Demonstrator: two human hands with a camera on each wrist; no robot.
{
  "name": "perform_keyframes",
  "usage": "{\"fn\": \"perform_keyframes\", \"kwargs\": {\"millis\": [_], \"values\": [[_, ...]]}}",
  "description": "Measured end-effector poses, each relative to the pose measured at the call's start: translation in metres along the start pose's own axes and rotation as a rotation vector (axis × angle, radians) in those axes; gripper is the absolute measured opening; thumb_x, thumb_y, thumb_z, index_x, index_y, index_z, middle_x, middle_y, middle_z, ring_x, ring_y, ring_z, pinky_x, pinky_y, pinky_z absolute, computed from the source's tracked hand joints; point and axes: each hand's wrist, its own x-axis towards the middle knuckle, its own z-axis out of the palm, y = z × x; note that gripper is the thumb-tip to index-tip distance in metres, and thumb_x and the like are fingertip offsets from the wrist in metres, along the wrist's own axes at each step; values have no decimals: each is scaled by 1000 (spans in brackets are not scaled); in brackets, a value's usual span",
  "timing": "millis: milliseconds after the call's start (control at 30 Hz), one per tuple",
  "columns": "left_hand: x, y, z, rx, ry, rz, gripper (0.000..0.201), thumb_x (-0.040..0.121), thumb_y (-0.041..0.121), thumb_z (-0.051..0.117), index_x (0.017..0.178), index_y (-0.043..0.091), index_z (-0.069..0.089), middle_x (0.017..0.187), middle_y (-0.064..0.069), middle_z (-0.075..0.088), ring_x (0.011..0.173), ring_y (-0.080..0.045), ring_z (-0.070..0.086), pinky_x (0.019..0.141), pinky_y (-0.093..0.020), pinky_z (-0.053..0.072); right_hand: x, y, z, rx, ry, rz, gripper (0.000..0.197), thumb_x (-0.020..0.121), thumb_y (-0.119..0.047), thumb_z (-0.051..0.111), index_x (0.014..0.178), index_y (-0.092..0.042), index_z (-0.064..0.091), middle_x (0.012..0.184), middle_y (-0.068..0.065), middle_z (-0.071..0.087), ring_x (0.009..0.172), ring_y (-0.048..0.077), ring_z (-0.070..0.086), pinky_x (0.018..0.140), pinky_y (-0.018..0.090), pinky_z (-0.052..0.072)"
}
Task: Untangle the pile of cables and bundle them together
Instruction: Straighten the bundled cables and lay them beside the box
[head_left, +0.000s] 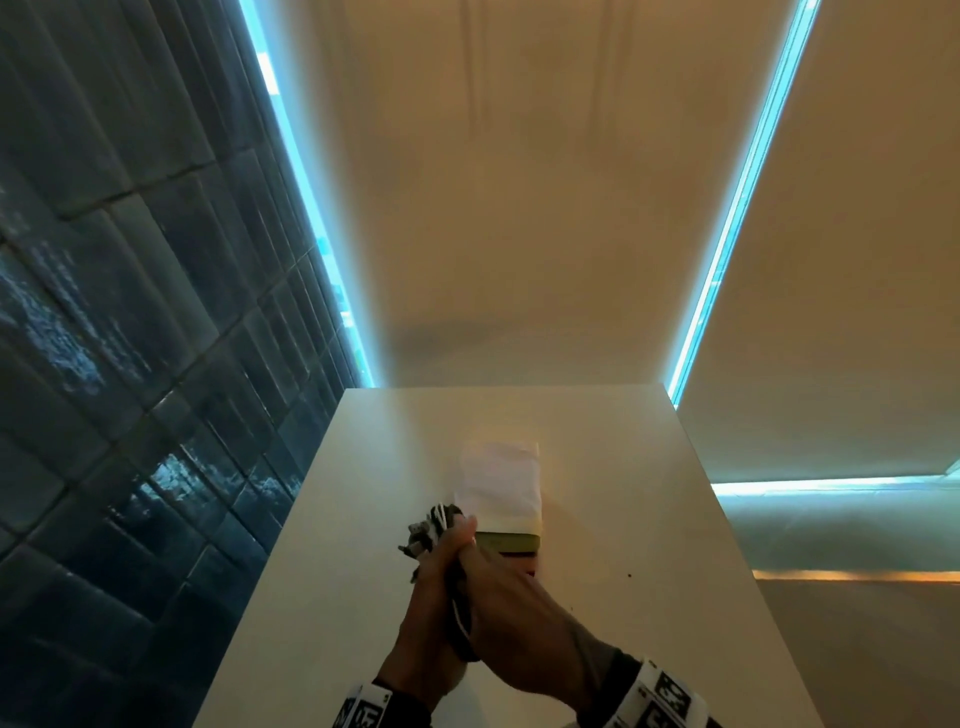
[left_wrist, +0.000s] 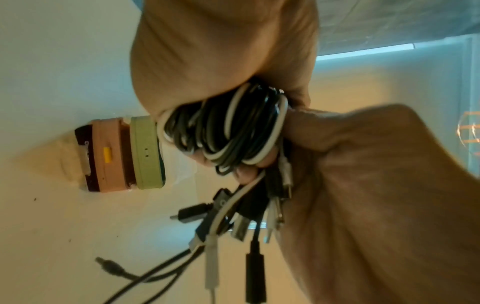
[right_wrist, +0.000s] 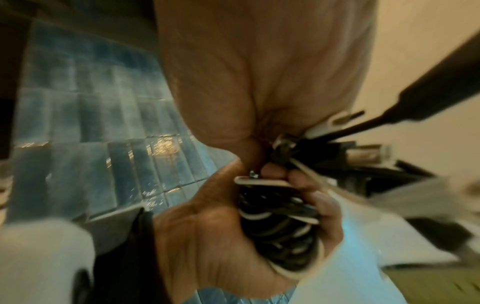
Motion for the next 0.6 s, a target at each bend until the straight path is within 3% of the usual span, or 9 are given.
{"fn": "perform_keyframes", "kwargs": {"millis": [67, 133, 167, 233, 300, 367, 467, 600], "values": [[3, 2, -6, 19, 27, 37, 48, 88, 40, 59, 118, 2, 64, 114, -26, 67, 103, -42, 66, 84, -53, 55, 3, 11, -1, 348, 53, 101, 24, 95, -13, 49, 119, -10, 44, 114, 15, 58, 104, 25, 58, 92, 40, 52], [4, 4, -9, 47, 70, 57, 49, 88, 35, 62, 116, -5, 63, 117, -33, 62, 107, -48, 62, 93, -63, 47, 5, 20, -1, 618, 132, 192, 25, 90, -15, 62, 106, -16, 43, 106, 14, 60, 96, 22, 65, 82, 44, 58], [6, 4, -9, 72, 94, 86, 47, 86, 31, 63, 113, -8, 62, 110, -33, 63, 101, -47, 64, 85, -62, 52, 6, 23, 0, 664, 151, 207, 26, 88, -15, 65, 102, -16, 43, 105, 14, 61, 94, 21, 66, 80, 44, 59], [7, 3, -11, 112, 114, 146, 36, 82, 21, 65, 101, -9, 64, 85, -25, 66, 75, -37, 68, 56, -43, 55, 5, 25, 1, 646, 161, 202, 27, 87, -15, 68, 100, -15, 45, 102, 11, 62, 92, 19, 66, 79, 39, 59], [7, 3, -9, 133, 130, 219, 31, 74, 16, 67, 92, -9, 65, 74, -20, 62, 63, -32, 64, 49, -35, 49, 4, 26, 0, 602, 181, 190, 31, 82, -18, 73, 99, -14, 46, 98, 11, 62, 88, 21, 66, 74, 38, 60], [7, 3, -7, 128, 135, 258, 40, 68, 15, 70, 92, -17, 61, 77, -22, 60, 65, -33, 62, 52, -36, 49, 4, 31, -5, 585, 171, 202, 38, 76, -24, 77, 98, -15, 46, 97, 12, 62, 86, 25, 66, 70, 41, 59], [11, 1, -11, 74, 153, 261, 43, 74, 13, 69, 99, -20, 59, 88, -28, 60, 77, -39, 62, 61, -41, 52, 4, 41, -9, 608, 79, 228, 43, 74, -27, 78, 100, -17, 45, 103, 9, 62, 88, 21, 68, 73, 39, 61], [11, 3, -11, 6, 159, 243, 17, 79, 14, 68, 84, -2, 66, 79, -24, 60, 74, -38, 62, 68, -48, 54, -4, 43, -9, 616, 14, 219, 36, 80, -23, 75, 101, -15, 46, 106, 13, 62, 84, 24, 69, 67, 35, 59]]}}
